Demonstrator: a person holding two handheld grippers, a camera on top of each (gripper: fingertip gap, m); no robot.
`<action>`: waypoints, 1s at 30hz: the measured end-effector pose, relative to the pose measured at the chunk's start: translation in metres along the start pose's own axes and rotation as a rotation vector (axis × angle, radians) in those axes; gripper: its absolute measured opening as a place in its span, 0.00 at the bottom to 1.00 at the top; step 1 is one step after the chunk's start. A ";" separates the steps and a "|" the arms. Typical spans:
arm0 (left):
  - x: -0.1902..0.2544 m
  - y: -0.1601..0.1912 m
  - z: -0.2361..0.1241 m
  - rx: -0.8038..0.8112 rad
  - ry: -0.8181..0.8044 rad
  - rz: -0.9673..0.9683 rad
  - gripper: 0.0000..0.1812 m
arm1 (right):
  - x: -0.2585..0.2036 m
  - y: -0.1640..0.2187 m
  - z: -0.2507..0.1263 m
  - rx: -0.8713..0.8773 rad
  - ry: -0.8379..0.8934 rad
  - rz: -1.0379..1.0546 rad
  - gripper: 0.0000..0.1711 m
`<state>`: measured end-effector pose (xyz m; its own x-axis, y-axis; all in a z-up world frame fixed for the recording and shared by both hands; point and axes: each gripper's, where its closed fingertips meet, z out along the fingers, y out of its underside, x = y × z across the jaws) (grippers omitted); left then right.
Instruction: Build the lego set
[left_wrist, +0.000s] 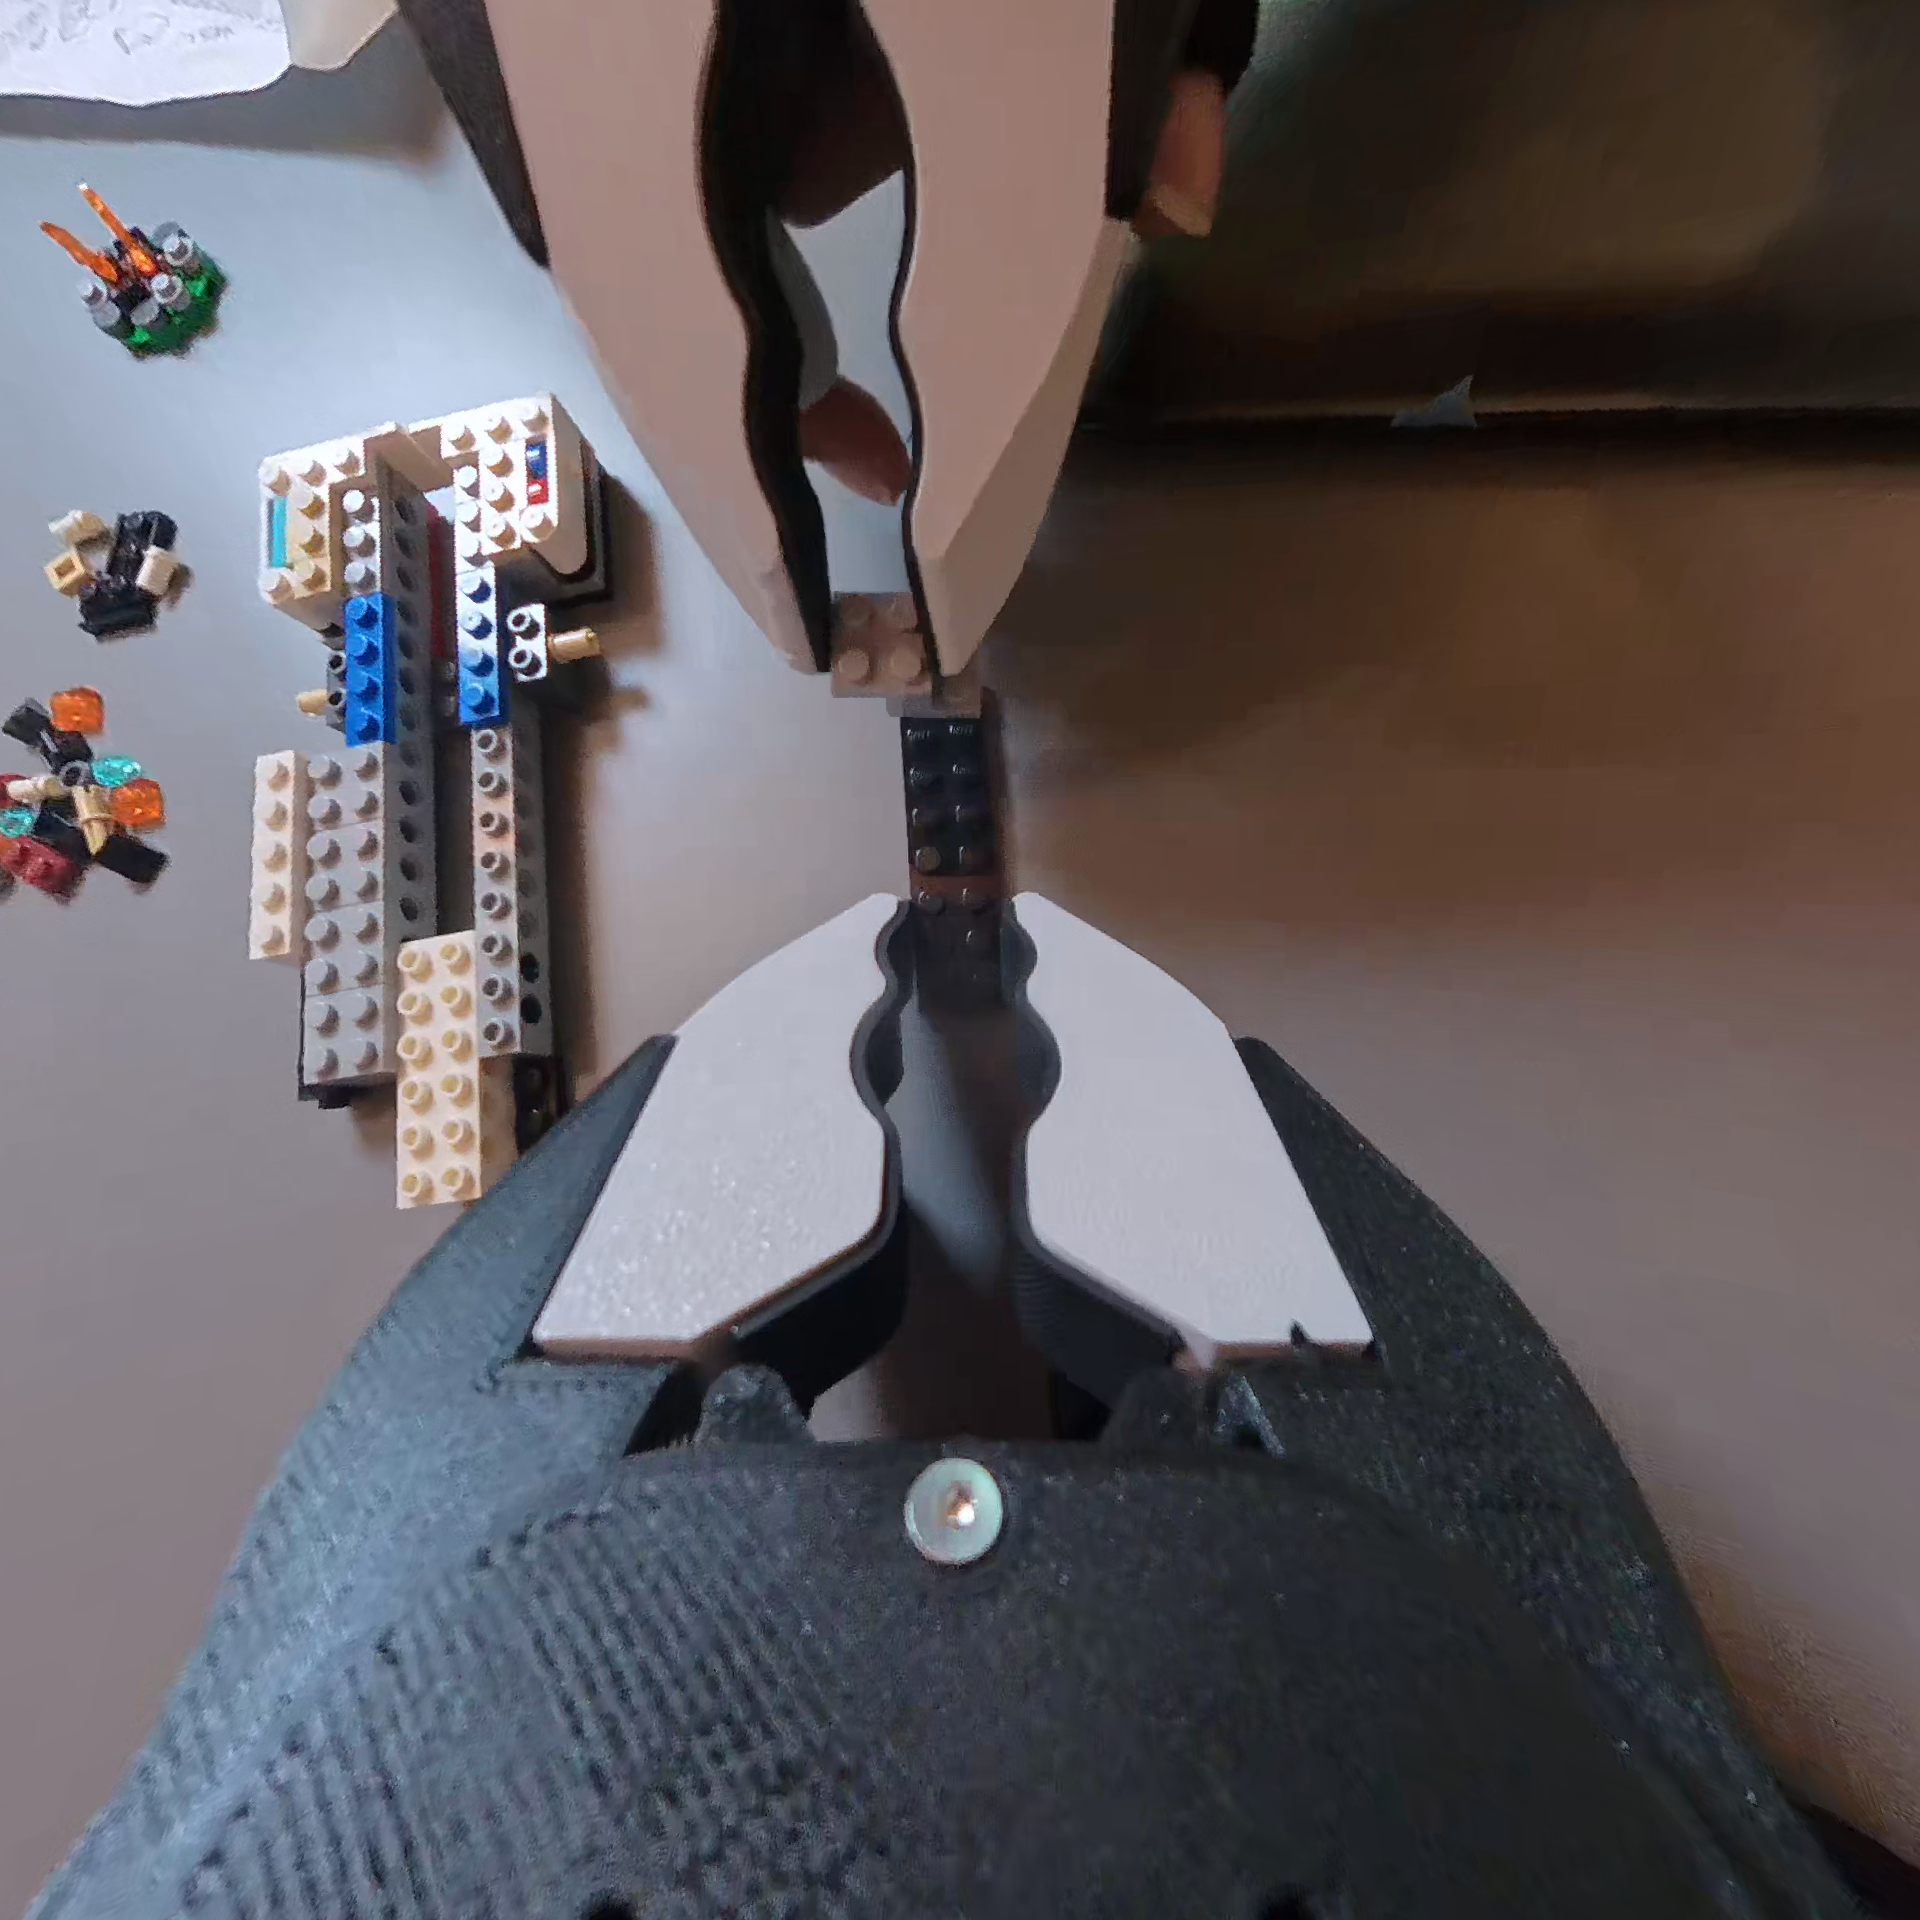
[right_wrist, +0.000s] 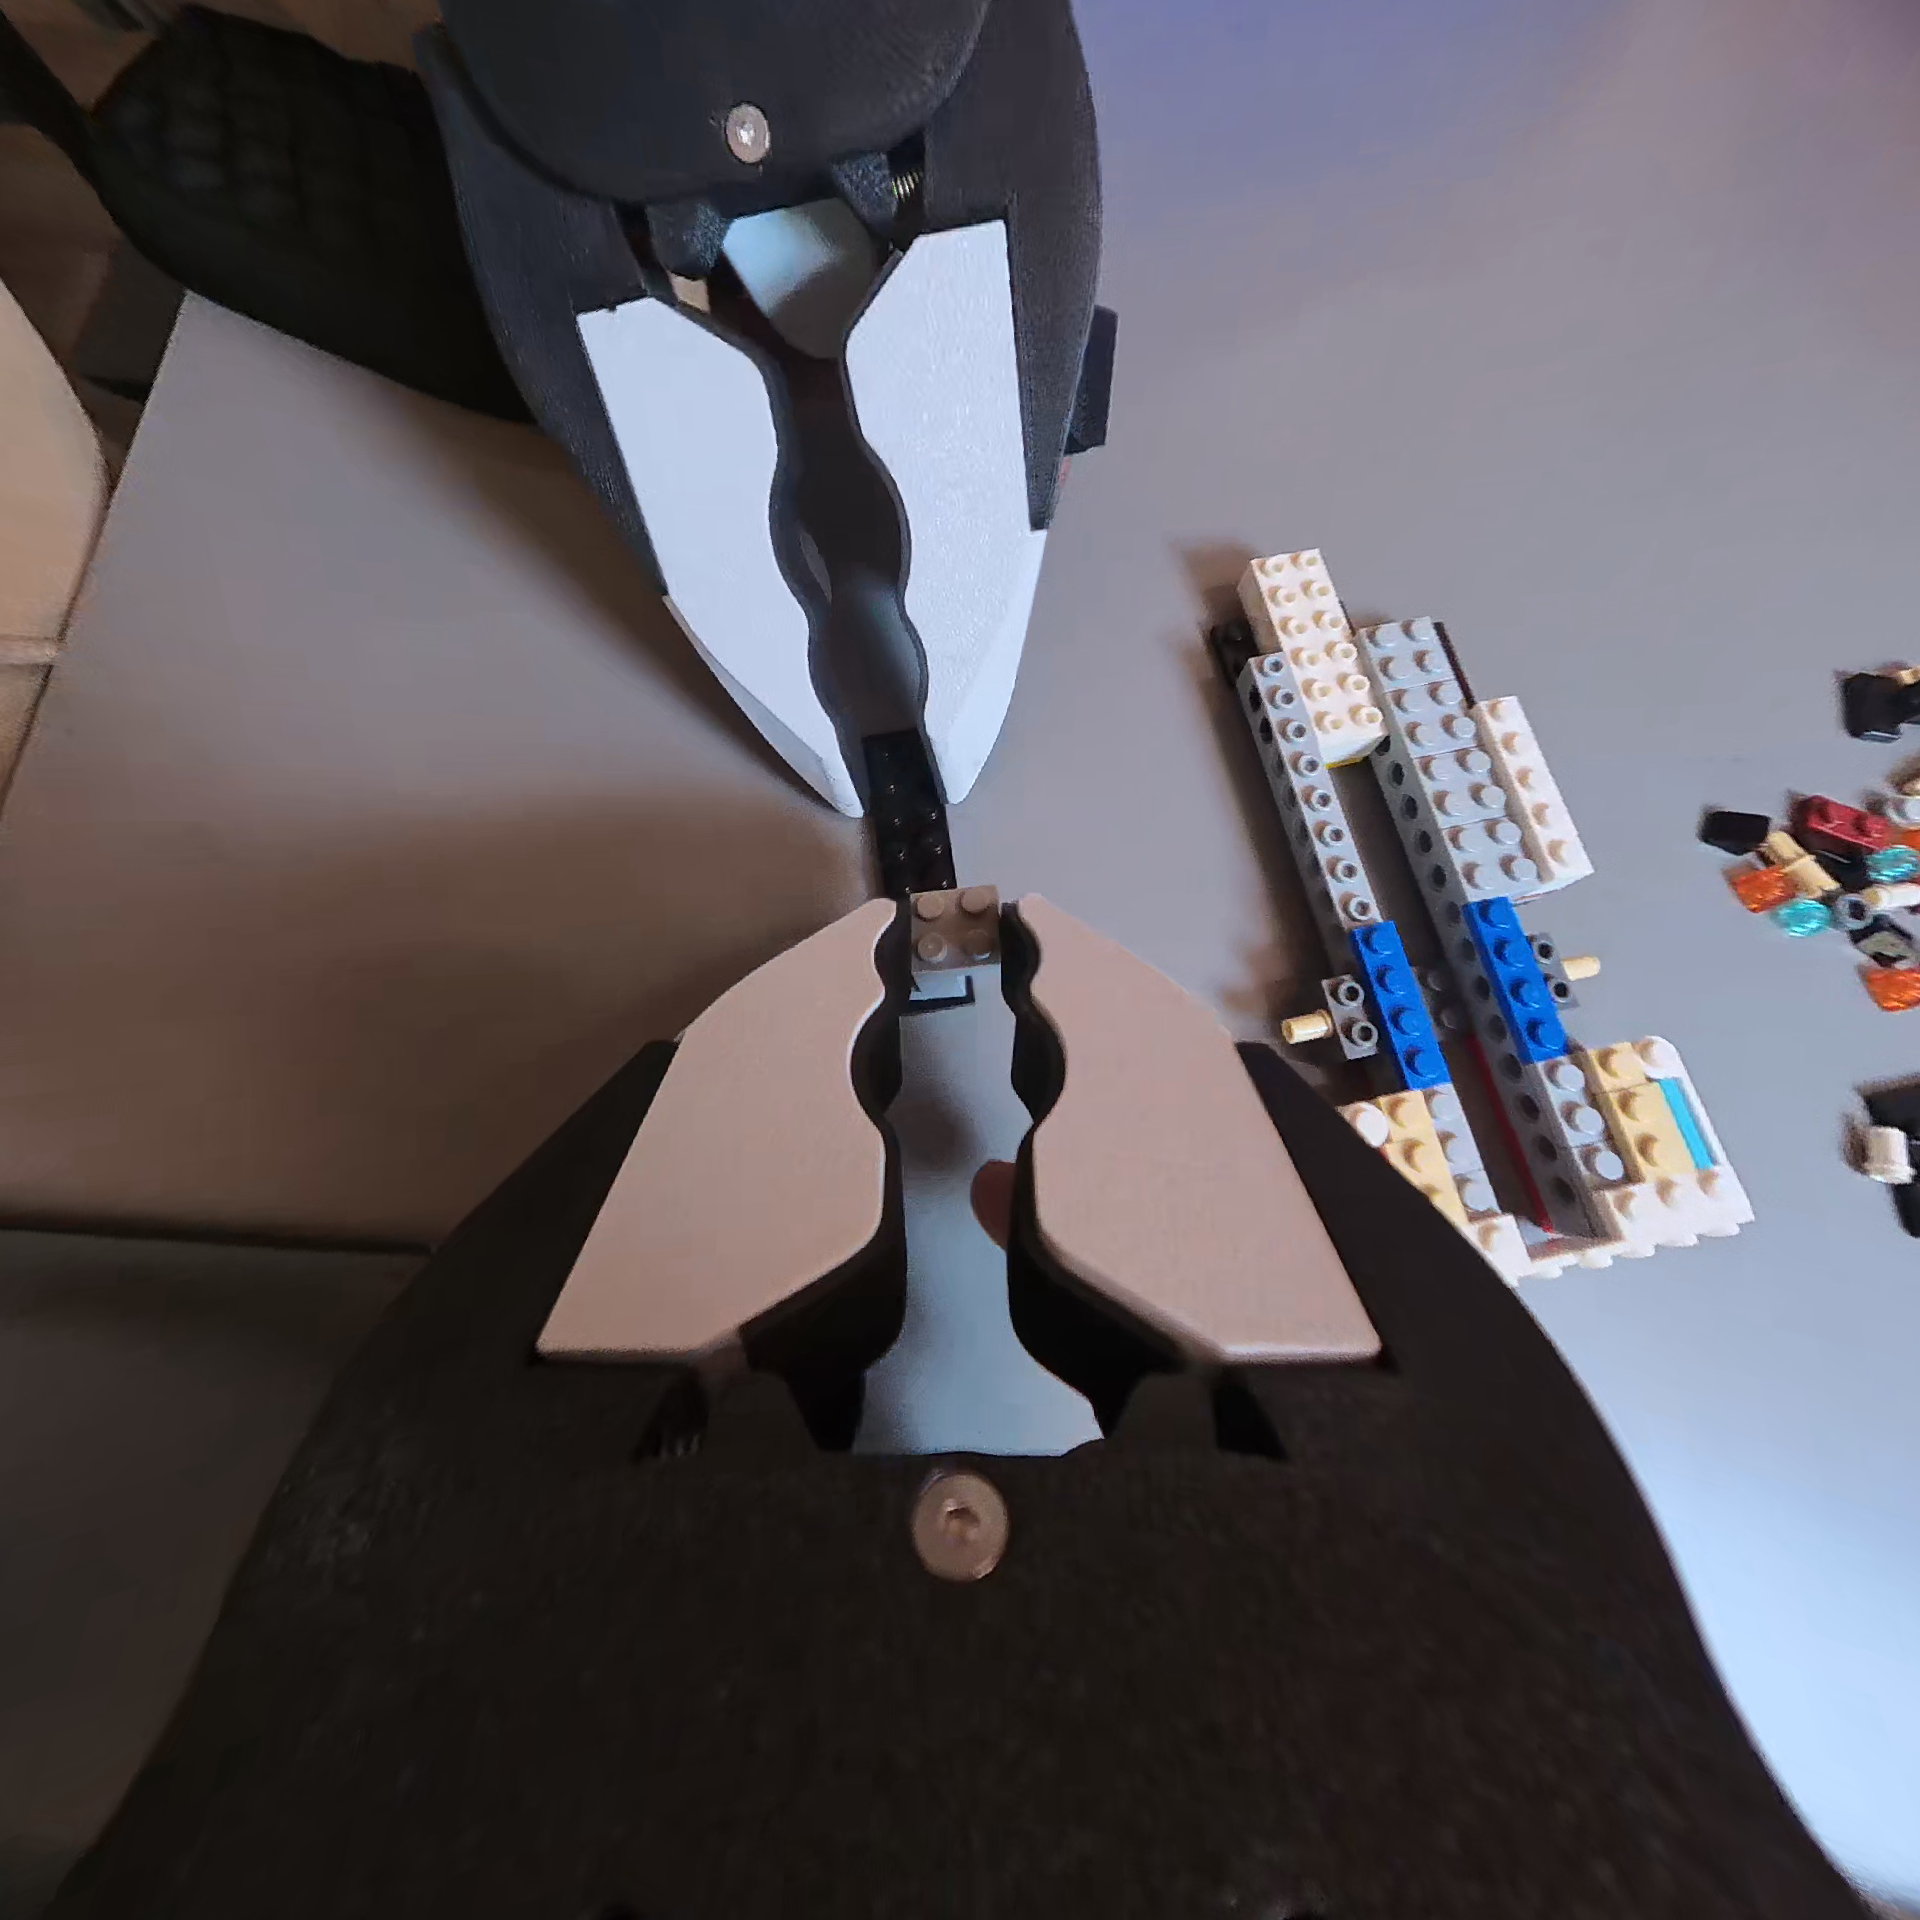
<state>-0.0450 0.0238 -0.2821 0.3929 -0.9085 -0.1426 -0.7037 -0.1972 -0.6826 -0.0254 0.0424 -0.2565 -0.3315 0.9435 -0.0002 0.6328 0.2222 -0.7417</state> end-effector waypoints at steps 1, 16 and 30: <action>0.001 0.000 0.000 -0.001 0.005 0.011 0.09 | 0.000 0.001 0.001 -0.007 -0.003 0.000 0.09; 0.009 0.002 -0.002 0.000 0.055 0.001 0.09 | -0.006 0.010 0.010 -0.059 -0.011 -0.014 0.09; 0.004 0.005 -0.010 0.024 0.042 -0.006 0.14 | -0.007 0.009 0.009 -0.032 -0.004 -0.036 0.10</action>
<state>-0.0529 0.0159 -0.2793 0.3718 -0.9219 -0.1087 -0.6867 -0.1943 -0.7005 -0.0238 0.0356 -0.2688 -0.3573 0.9337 0.0230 0.6425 0.2636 -0.7195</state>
